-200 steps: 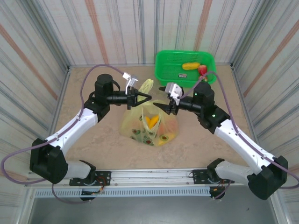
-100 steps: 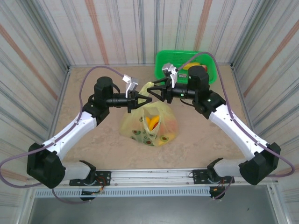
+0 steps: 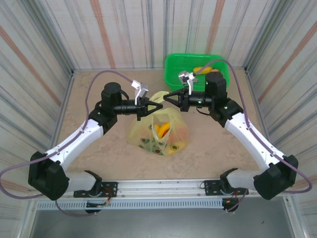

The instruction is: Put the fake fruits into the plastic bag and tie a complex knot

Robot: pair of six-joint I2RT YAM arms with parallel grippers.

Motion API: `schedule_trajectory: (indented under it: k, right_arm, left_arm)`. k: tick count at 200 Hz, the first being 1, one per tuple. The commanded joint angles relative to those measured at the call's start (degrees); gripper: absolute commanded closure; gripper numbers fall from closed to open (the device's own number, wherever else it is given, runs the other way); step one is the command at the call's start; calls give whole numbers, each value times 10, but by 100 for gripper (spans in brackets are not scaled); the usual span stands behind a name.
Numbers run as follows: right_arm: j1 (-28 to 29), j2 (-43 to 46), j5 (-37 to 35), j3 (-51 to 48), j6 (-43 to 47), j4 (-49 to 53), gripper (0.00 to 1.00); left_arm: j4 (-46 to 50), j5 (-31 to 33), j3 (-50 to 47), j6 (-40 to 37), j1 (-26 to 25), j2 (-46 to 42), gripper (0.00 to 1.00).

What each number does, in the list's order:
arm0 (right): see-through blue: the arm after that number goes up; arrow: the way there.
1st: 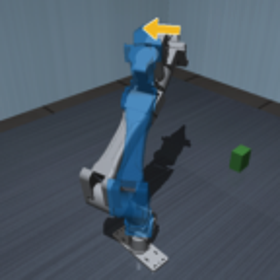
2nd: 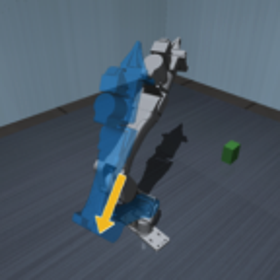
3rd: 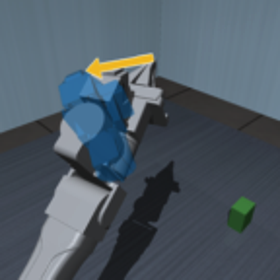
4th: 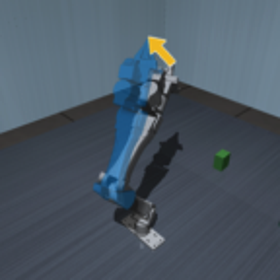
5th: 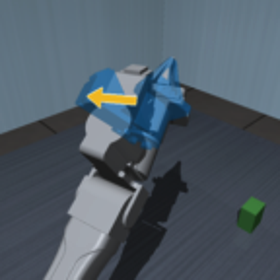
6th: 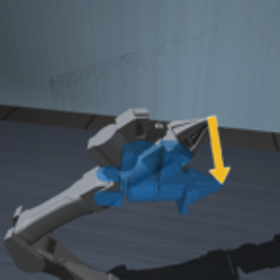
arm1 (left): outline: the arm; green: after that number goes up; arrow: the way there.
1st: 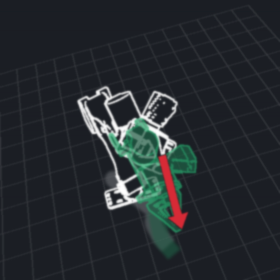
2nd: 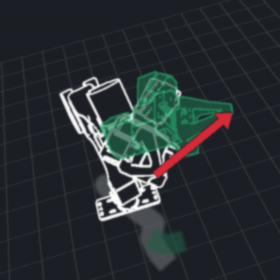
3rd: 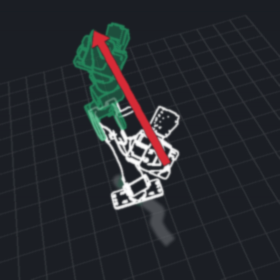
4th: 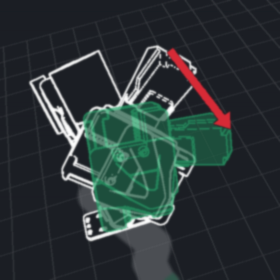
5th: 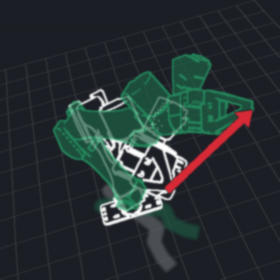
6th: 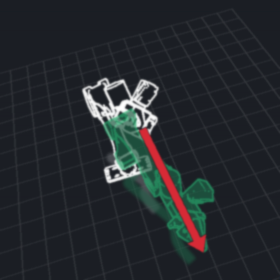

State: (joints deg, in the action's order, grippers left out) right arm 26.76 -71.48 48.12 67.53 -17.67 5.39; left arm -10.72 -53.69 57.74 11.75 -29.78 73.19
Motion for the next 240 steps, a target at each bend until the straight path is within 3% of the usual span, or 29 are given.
schedule_trajectory:
  k: [1, 27, 38, 68, 82, 96, 110, 141, 175, 182, 199, 209, 240]
  right_arm:
    - [-37, 34, -22, -5, -25, -57, 100]
    - [-44, 34, 1, -17, -42, -86, 100]
    - [-37, 31, 25, -16, -52, -100, 78]
    - [-4, 6, 52, 14, -46, -94, 41]
    - [4, -11, 57, 35, -43, -81, 34]
    - [11, -27, 51, 53, -42, -68, 33]
    - [18, -39, 50, 66, -36, -56, 37]
    - [22, -44, 47, 65, -31, -40, 57]
    - [16, -32, 39, 43, -23, -34, 54]
    - [17, -32, 39, 44, -20, -30, 60]
    - [12, -32, 25, 49, -12, -15, 89]
    - [6, -31, 26, 48, -14, -16, 100]
    - [-9, -20, 21, 42, -18, -17, 100]
  left_arm:
    - [28, -11, -2, -16, 7, -12, 95]
    - [29, -14, -2, -17, 7, -10, 99]
    - [29, -20, -1, -19, 4, -9, 100]
    - [32, -32, 2, -24, -2, -6, 100]
    - [36, -32, 1, -28, -3, -7, 100]
    - [38, -31, 1, -30, -4, -8, 100]
    - [40, -29, 1, -33, -5, -9, 100]
    - [46, -21, 2, -36, -4, -9, 100]
    - [45, -18, 0, -37, -4, -12, 100]
    - [44, -18, 0, -37, -4, -11, 100]
    - [44, -18, 1, -37, -4, -11, 100]
    - [44, -17, 0, -37, -4, -12, 98]
    - [44, -14, -1, -37, -4, -14, 96]
